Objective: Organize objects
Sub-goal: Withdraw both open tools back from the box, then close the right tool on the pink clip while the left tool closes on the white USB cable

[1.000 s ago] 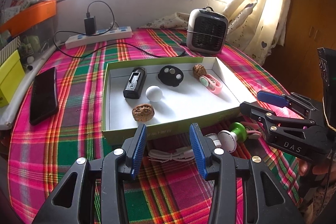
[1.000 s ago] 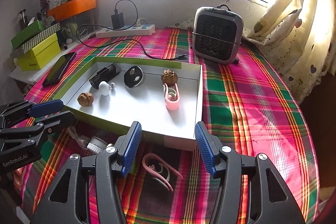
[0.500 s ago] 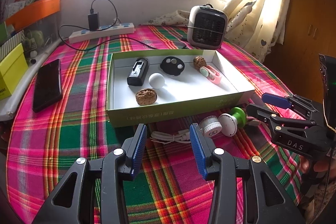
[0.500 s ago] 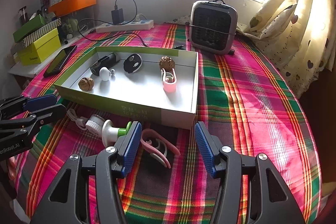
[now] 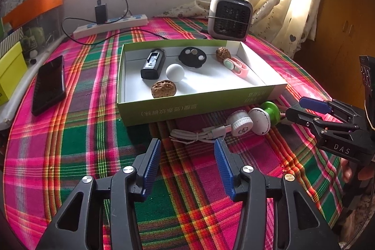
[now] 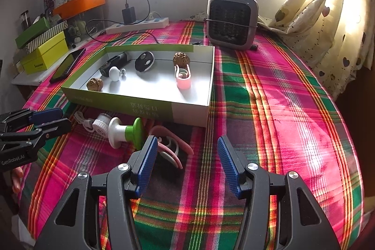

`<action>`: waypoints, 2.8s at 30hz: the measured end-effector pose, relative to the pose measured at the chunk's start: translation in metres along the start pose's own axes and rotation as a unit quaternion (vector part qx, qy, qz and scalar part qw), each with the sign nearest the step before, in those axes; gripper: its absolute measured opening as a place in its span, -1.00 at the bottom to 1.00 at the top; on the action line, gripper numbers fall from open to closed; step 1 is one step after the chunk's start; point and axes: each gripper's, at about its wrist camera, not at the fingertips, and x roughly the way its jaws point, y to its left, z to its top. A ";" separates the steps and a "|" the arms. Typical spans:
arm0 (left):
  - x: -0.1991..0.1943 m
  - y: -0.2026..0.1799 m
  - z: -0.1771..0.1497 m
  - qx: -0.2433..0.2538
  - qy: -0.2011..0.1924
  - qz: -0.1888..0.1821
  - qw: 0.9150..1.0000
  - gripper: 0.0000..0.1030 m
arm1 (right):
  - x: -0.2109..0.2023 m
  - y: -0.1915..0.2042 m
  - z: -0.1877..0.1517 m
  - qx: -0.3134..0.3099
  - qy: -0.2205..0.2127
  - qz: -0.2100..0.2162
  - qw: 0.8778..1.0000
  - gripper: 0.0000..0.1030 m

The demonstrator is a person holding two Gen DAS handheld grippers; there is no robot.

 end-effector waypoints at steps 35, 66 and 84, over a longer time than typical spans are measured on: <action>0.018 -0.032 0.011 0.142 0.025 -0.035 0.989 -0.11 | 0.013 -0.003 0.000 -0.015 0.035 0.011 0.999 0.15; 0.033 -0.025 0.020 0.119 0.042 -0.026 0.992 -0.12 | 0.030 0.002 0.011 -0.050 0.054 0.025 0.997 0.15; 0.032 -0.019 0.021 0.102 0.038 -0.016 0.994 -0.48 | 0.029 0.003 0.010 -0.053 0.053 0.036 0.997 -0.02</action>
